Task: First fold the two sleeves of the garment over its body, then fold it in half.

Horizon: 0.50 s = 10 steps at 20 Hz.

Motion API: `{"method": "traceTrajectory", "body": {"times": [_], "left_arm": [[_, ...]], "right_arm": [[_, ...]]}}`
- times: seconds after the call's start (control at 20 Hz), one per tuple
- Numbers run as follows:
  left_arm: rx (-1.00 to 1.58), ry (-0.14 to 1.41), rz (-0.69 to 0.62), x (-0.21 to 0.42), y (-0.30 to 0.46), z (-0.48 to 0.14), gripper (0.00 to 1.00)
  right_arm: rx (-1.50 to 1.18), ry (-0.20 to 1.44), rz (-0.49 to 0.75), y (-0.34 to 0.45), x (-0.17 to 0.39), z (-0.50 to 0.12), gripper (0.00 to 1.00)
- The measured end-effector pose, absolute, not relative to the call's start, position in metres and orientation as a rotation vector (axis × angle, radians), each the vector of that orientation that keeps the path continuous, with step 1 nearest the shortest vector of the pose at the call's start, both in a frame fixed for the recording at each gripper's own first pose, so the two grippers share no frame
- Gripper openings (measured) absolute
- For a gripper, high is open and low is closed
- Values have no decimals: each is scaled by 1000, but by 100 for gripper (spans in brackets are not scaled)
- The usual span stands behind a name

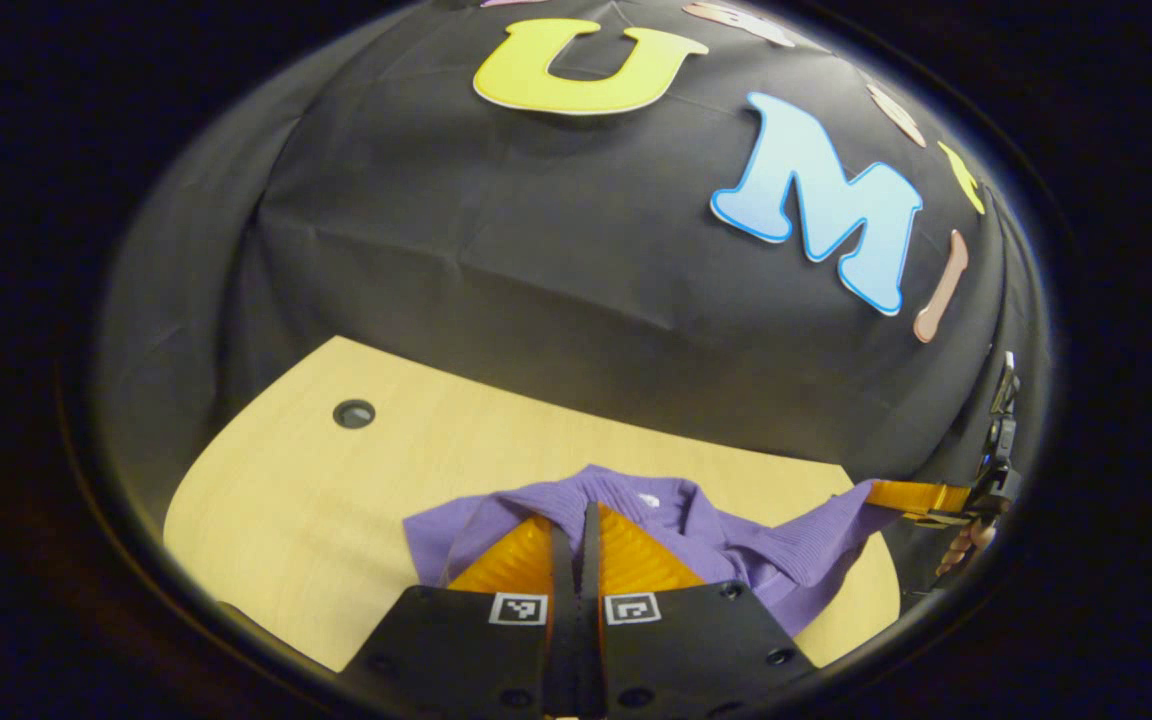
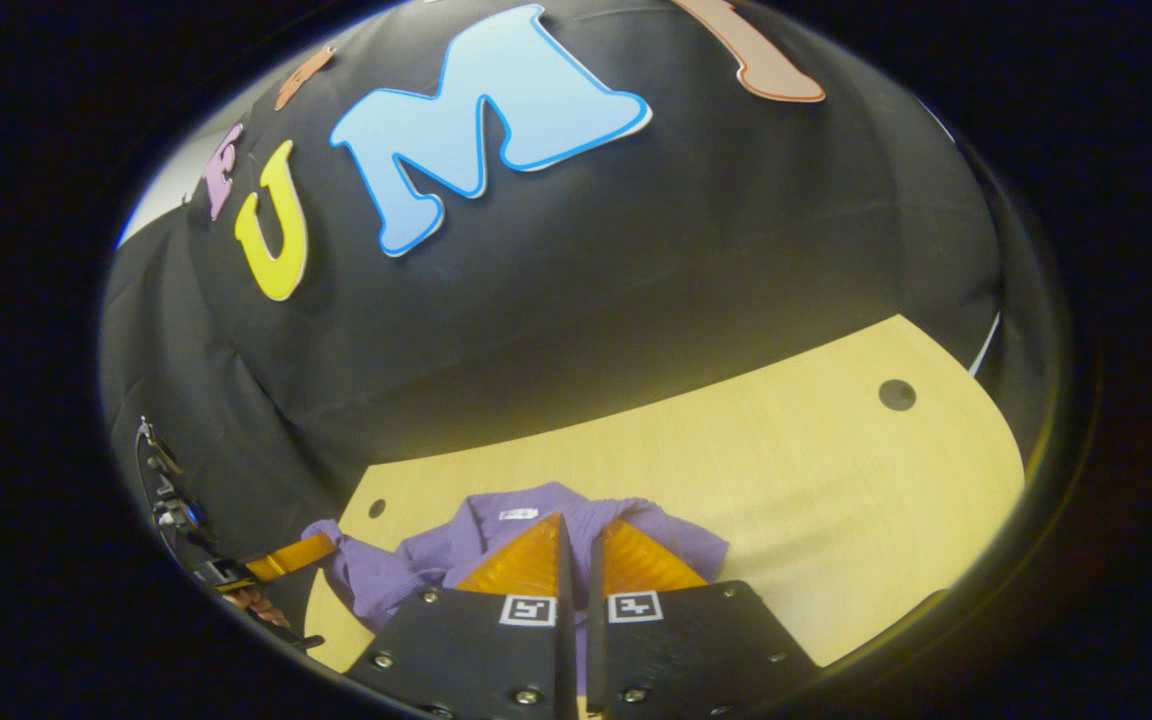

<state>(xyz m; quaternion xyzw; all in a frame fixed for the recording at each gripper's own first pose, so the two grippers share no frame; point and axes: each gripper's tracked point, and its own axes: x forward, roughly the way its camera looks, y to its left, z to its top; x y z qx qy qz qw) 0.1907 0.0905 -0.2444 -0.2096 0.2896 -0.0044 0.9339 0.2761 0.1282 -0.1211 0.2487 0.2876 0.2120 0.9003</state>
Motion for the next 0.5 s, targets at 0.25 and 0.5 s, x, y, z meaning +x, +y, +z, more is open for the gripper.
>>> {"method": "traceTrajectory", "body": {"times": [0.25,0.5], "left_arm": [[-356,621,14,222,90,-281,6],[-333,635,65,241,93,-316,6]], "right_arm": [[491,629,414,140,314,-160,4],[449,649,393,149,342,-193,4]]}}
